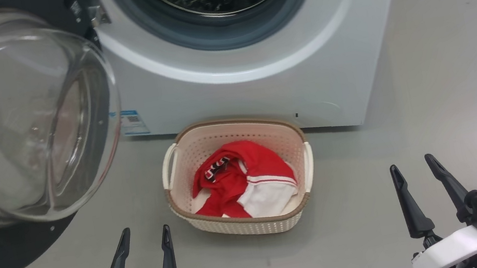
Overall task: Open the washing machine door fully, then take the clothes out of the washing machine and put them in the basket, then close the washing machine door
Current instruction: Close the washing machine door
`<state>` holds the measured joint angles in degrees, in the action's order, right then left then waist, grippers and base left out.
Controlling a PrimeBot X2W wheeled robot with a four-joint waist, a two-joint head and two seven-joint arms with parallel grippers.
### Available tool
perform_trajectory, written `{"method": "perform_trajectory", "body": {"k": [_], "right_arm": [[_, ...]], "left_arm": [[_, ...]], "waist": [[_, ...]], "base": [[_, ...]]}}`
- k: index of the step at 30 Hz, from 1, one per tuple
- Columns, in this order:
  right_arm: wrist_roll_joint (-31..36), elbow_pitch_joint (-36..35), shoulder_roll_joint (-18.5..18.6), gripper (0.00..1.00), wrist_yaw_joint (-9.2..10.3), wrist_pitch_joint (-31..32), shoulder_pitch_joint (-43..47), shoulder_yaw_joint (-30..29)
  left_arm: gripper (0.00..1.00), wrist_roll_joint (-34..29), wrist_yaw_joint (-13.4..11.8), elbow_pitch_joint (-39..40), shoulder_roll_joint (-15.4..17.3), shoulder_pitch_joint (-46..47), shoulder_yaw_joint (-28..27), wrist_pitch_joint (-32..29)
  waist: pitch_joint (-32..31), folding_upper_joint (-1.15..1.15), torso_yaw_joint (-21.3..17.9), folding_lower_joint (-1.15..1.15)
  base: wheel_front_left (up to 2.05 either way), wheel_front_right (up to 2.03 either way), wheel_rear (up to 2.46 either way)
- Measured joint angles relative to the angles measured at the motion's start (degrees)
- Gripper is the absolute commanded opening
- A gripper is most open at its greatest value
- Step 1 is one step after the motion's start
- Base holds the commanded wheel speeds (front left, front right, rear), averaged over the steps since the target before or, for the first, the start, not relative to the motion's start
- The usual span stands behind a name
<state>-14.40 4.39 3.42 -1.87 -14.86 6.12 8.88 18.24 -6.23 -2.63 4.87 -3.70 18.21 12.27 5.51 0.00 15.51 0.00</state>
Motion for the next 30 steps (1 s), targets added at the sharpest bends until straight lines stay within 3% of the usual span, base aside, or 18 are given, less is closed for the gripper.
{"method": "perform_trajectory", "body": {"k": [18,30], "right_arm": [[0.9,0.1,0.2,1.0,-0.59,0.0,-0.1,0.9],[0.9,1.2,0.2,1.0,-1.09,0.0,-0.2,2.0]], "left_arm": [[1.0,1.4,0.0,-1.1,-0.6,0.1,-1.2,0.7],[1.0,1.4,0.0,-1.2,-0.7,0.0,-1.9,0.9]], "waist": [[0.9,0.0,12.1,0.0],[0.7,0.0,13.6,0.0]], "base": [[0.0,0.0,0.0],[0.0,0.0,0.0]]}}
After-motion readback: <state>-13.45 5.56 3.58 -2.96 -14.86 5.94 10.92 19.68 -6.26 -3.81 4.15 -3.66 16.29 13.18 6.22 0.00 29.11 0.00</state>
